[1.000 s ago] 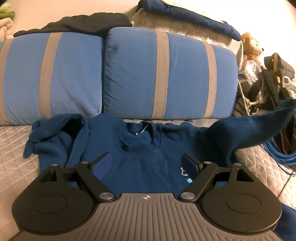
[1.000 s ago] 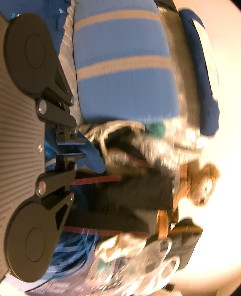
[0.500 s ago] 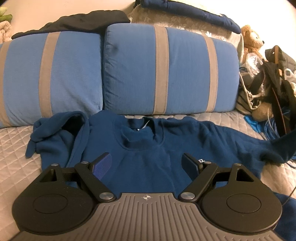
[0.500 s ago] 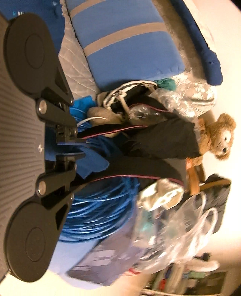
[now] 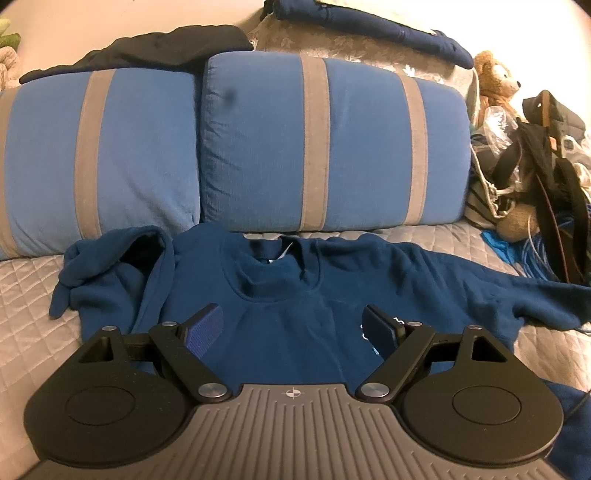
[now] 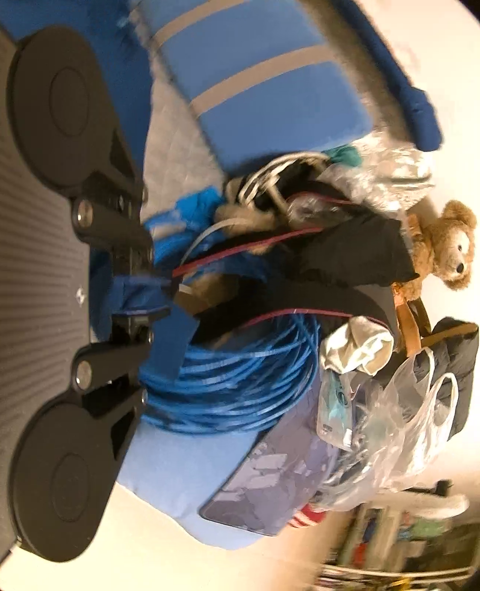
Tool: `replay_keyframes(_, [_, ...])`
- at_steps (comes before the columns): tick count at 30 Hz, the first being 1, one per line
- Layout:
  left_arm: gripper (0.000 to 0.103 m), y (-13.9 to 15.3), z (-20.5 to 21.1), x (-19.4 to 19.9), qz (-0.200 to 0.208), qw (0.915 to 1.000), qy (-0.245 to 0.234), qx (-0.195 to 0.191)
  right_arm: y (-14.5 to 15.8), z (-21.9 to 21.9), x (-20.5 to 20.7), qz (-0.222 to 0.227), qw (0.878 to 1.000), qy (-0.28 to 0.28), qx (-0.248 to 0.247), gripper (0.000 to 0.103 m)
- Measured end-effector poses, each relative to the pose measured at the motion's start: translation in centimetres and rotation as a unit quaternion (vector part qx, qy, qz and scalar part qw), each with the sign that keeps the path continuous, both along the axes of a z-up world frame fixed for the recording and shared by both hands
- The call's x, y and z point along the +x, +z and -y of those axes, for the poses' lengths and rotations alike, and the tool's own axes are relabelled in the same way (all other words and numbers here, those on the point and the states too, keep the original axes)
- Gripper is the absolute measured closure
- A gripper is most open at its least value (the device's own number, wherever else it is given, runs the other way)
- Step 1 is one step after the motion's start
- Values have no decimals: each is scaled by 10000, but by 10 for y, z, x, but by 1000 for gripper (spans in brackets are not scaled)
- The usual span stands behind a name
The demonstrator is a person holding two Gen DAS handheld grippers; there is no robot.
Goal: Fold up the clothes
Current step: 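Pull the held sleeve outward from the body with the right tool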
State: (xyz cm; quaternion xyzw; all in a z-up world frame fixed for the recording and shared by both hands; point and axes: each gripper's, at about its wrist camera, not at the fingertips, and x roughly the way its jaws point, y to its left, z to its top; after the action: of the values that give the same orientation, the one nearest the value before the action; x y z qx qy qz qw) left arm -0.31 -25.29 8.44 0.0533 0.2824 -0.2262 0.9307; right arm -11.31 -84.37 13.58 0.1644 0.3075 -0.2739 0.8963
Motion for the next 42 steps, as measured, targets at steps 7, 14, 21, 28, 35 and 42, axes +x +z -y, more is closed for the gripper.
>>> replay_keyframes(7, [20, 1, 2, -1, -26, 9998, -180, -122, -49, 4, -4, -683, 9790, 766, -1760, 24])
replay_keyframes(14, [20, 6, 4, -6, -30, 9963, -705, -496, -102, -29, -13, -1747, 8745, 2549, -3738, 20])
replay_keyframes(21, [20, 3, 16, -17, 82, 9937, -1081, -283, -150, -44, -4, -2611, 7403, 3346, -5214, 33])
replay_keyframes(28, [20, 2, 23, -23, 158, 9916, -1273, -146, -139, -54, 4, -3064, 7206, 3563, -5097, 89])
replay_keyframes(35, [20, 4, 19, -24, 183, 9921, -1224, -223, -95, -87, -28, -3311, 7539, 3667, -4330, 91])
replay_keyframes(42, [20, 6, 20, -27, 206, 9915, -1268, -217, -78, -67, -23, -3499, 8122, 3709, -2835, 91])
